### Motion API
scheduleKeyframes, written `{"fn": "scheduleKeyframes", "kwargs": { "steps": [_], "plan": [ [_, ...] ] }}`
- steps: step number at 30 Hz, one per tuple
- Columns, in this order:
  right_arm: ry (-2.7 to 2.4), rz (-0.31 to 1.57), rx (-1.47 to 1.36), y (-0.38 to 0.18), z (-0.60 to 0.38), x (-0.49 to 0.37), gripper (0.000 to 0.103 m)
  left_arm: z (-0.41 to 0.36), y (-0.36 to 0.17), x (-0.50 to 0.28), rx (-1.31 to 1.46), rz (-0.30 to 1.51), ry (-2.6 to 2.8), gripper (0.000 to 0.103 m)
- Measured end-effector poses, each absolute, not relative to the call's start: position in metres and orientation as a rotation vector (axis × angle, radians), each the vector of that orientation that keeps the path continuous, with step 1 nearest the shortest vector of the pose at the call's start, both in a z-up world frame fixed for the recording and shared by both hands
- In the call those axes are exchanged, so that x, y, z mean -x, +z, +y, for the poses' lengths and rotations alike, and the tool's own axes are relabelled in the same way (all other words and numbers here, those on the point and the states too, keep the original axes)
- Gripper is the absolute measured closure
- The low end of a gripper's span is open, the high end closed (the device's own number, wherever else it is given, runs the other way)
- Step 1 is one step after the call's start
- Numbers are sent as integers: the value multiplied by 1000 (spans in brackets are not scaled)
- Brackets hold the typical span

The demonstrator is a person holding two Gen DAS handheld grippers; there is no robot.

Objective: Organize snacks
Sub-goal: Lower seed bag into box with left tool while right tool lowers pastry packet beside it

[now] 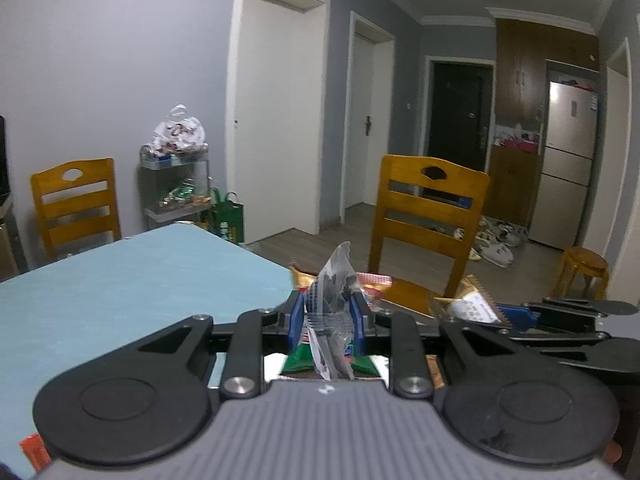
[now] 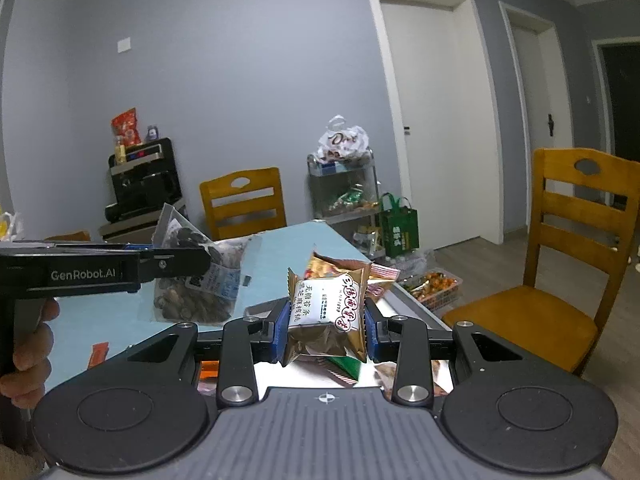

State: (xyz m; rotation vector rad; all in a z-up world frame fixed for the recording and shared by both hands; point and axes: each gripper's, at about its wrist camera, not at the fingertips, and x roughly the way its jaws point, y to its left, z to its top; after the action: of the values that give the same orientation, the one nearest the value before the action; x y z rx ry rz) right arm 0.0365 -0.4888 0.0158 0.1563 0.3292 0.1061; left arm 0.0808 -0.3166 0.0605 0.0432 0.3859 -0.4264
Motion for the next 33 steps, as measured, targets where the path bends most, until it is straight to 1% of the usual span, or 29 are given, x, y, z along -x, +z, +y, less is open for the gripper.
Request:
{"fn": "scheduleKeyframes", "kwargs": {
  "steps": [15,24,33],
  "plan": [
    [42,405,-243,-12,-535,-48,65,-363,27,-116,-19,512,-548,82],
    [65,470,-189,-29,-536,-37,65,-379,2,-133,10,604,-633,82],
    [34,566,-157,-48,-532,-53,65,-381,-14,-142,34,646,-658,82]
  ]
}}
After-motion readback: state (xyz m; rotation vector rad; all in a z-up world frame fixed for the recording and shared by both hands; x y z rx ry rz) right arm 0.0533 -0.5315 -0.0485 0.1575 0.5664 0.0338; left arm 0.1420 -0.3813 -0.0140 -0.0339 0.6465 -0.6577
